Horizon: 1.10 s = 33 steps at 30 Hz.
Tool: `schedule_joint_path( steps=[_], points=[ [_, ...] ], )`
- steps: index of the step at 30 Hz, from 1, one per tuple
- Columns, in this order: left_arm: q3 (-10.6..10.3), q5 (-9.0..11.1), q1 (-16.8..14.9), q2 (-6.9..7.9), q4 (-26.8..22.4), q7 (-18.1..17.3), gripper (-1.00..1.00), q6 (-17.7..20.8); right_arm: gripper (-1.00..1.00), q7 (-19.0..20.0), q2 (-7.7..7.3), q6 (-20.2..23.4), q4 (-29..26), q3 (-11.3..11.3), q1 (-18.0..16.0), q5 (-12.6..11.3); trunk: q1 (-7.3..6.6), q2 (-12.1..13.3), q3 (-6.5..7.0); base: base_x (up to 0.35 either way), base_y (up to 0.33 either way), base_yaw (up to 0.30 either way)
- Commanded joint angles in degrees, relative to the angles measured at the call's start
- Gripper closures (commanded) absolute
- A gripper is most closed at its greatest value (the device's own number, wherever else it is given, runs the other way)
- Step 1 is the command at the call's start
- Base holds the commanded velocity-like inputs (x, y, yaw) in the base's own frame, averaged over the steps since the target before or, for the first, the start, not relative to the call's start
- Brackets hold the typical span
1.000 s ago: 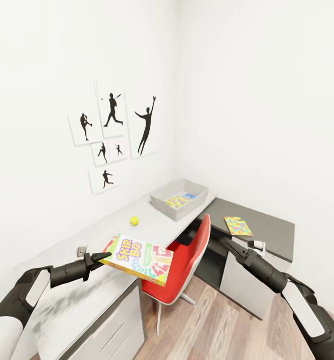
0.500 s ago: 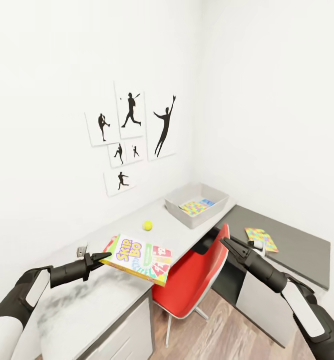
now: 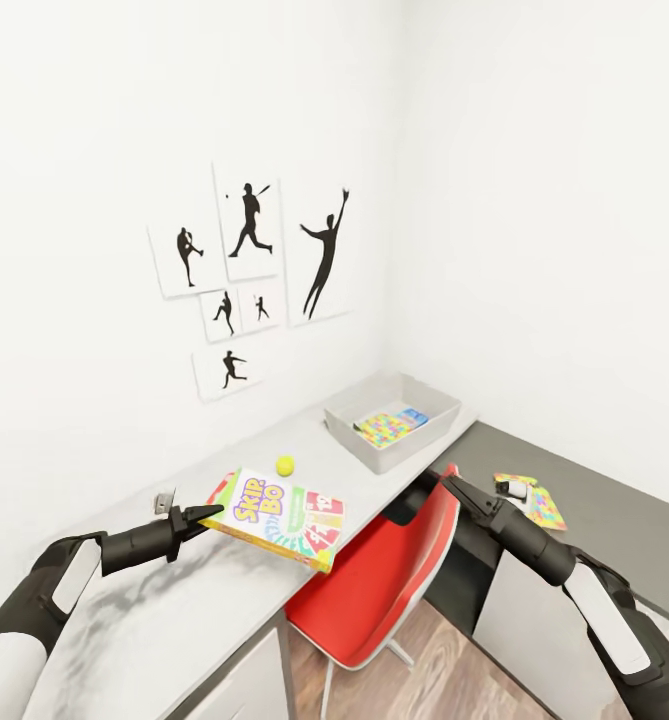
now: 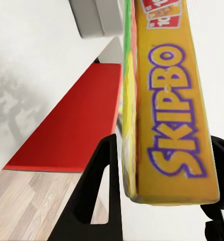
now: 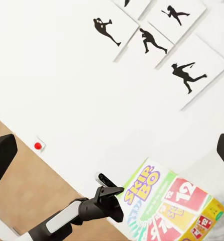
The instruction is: Put all the toys in the child's room - the three board games (two on the bed and one on the table), the two jigsaw puzzles on the table, and the tennis ball on the table - inside the toy box on the table in the child's room.
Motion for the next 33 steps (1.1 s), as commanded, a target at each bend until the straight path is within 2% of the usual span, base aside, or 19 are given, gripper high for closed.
schedule_joint_path(
  steps=[1, 11, 33],
  points=[
    [0.1, 0.2, -0.1, -0.02, 0.0, -0.3, 1.0, 0.4, -1.0, 0.0, -0.02, 0.5, 0.0, 0.0, 0.0, -0.4, 0.05, -0.1, -0.13, 0.194, -0.196, 0.0],
    [0.1, 0.1, -0.1, -0.02, 0.0, -0.2, 1.0, 0.4, -1.0, 0.0, -0.03, 0.4, 0.0, 0.0, 0.0, -0.4, 0.05, -0.1, -0.13, 0.191, -0.202, 0.023],
    [0.1, 0.0, -0.1, -0.16, 0.0, -0.2, 1.0, 0.4, -1.0, 0.0, -0.03, 0.4, 0.0, 0.0, 0.0, -0.4, 0.05, -0.1, 1.09, 0.111, -0.286, 0.212]
  ],
)
